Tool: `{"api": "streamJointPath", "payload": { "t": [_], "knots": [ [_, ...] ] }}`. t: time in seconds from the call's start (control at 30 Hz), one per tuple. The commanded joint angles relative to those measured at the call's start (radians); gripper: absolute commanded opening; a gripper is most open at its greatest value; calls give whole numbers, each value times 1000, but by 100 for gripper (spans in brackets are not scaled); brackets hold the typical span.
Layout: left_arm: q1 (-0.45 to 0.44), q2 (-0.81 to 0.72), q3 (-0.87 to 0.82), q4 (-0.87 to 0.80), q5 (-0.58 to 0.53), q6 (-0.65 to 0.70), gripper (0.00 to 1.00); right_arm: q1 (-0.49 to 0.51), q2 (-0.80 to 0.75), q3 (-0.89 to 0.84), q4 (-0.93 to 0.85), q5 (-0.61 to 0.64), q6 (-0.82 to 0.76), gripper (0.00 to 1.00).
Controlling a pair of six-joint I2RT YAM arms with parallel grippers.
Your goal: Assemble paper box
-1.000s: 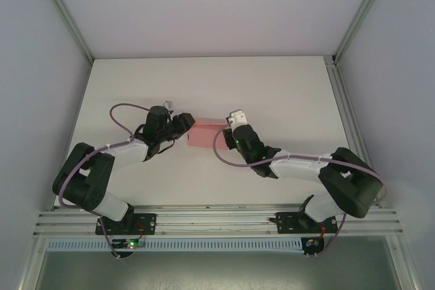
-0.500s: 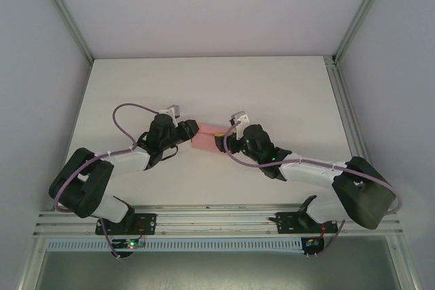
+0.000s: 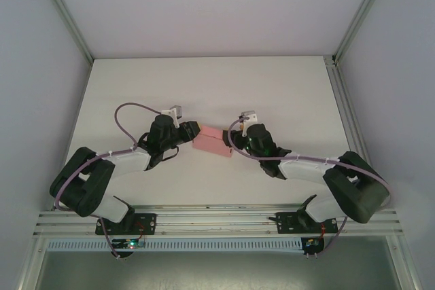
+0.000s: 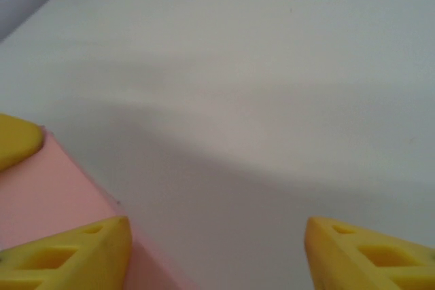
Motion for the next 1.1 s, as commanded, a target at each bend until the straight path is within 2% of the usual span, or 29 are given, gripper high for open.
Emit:
{"api": "streamJointPath", "payload": {
  "t": [0.0, 0.1, 0.13, 0.2, 0.37, 0.57, 0.63, 0.67, 0.73, 0.8, 0.87, 0.93, 0.97, 1.07],
  "knots": [
    [-19, 73, -51, -209, 27, 57, 24, -6, 74, -115, 52, -27, 31, 65],
    [-18, 101, -51, -190, 72, 66, 12, 3, 163, -171, 207, -67, -6, 63],
    [-18, 110, -51, -186, 90, 73, 10, 6, 203, -175, 260, -69, -15, 59],
    [-17, 117, -52, -188, 99, 73, 2, 11, 263, -209, 341, -70, -13, 45],
    [-16, 143, -55, -205, 113, 86, 0, 45, 388, -272, 583, -8, -20, 31],
    [-18, 181, -36, -216, 155, 92, 0, 66, 367, -266, 576, 33, -54, 25],
    [-17, 158, -22, -239, 145, 99, 0, 65, 319, -248, 525, 36, -63, 26],
    [-17, 141, -14, -254, 134, 102, 0, 61, 289, -231, 484, 27, -66, 31],
    [-18, 102, 20, -301, 99, 112, 23, 56, 210, -186, 332, 13, -72, 45],
    [-18, 74, 81, -359, 86, 133, 26, 45, 140, -63, 90, 18, -79, 55],
    [-17, 67, 153, -415, 87, 153, 47, 28, 117, 39, -88, 21, -93, 66],
    [-18, 72, 225, -448, 87, 161, 60, 12, 106, 106, -154, -12, -126, 71],
    [-17, 76, 259, -469, 92, 172, 75, 1, 99, 130, -168, -46, -138, 72],
    [-17, 67, 334, -534, 87, 209, 82, -39, 64, 209, -248, -137, -136, 74]
  ]
}}
